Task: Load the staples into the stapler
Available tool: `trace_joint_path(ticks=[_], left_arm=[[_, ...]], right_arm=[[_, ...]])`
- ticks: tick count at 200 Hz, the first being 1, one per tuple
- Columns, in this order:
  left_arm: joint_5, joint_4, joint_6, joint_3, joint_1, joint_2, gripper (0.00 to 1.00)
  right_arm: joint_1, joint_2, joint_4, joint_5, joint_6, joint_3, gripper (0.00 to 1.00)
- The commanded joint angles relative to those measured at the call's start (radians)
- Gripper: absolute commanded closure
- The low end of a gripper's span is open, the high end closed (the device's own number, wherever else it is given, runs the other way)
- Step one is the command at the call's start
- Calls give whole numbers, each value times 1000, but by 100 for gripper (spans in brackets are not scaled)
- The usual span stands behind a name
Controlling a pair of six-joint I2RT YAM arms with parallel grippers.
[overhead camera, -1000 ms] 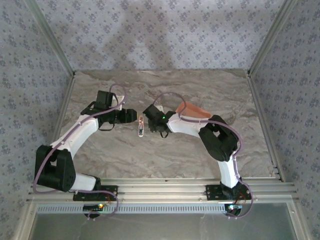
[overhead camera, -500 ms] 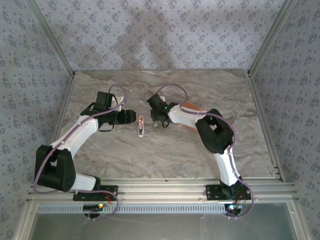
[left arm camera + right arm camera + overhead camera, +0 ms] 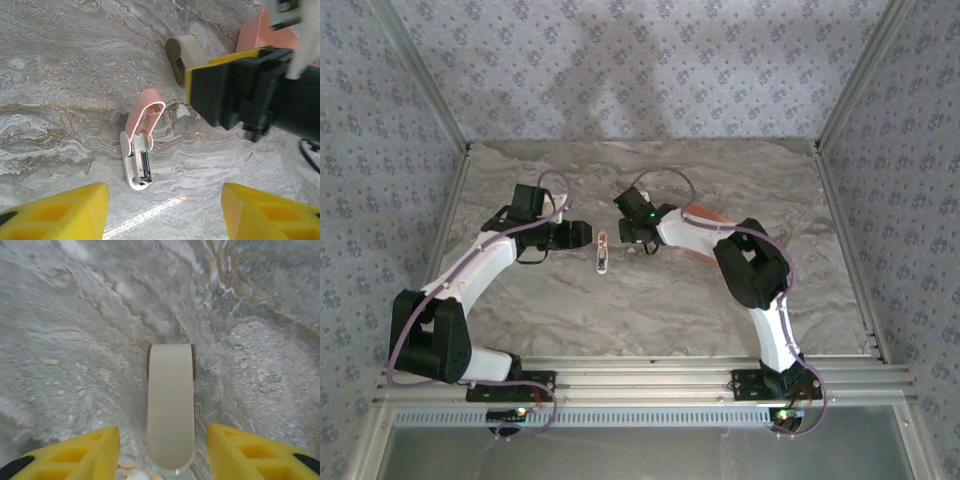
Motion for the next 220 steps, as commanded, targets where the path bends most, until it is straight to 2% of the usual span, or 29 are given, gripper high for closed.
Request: trace_joint_path(ticks=[1,47,71,111,156,187,220], left_arm=[[2,-13,1,-2,-22,-5,38],[-31,-2,-15,-15,-69,-6,38],[-37,17,-34,-31,-86,-9,38],[-53,58,-116,-45,-138,-8,38],[-90,106,-226,-98,-172,-42,37],[-139,82,-249,-102,-177,-66,37],[-179,63,-272,-104,-180,-89,37]], right_arm=[[4,-150,-40,15,-20,-41,49],[-54,-391,-107,-8,-53,-225,47],[-157,-510,-163,-95,-69,-296,45],[-344,-615,-302,-239,-116,-376,45],[-527,-569,-366,-457,-210,-377,45],[-598,-503,-444,-446,-289,-327,46],[-650,-450,-443,-483,-325,-313,48]])
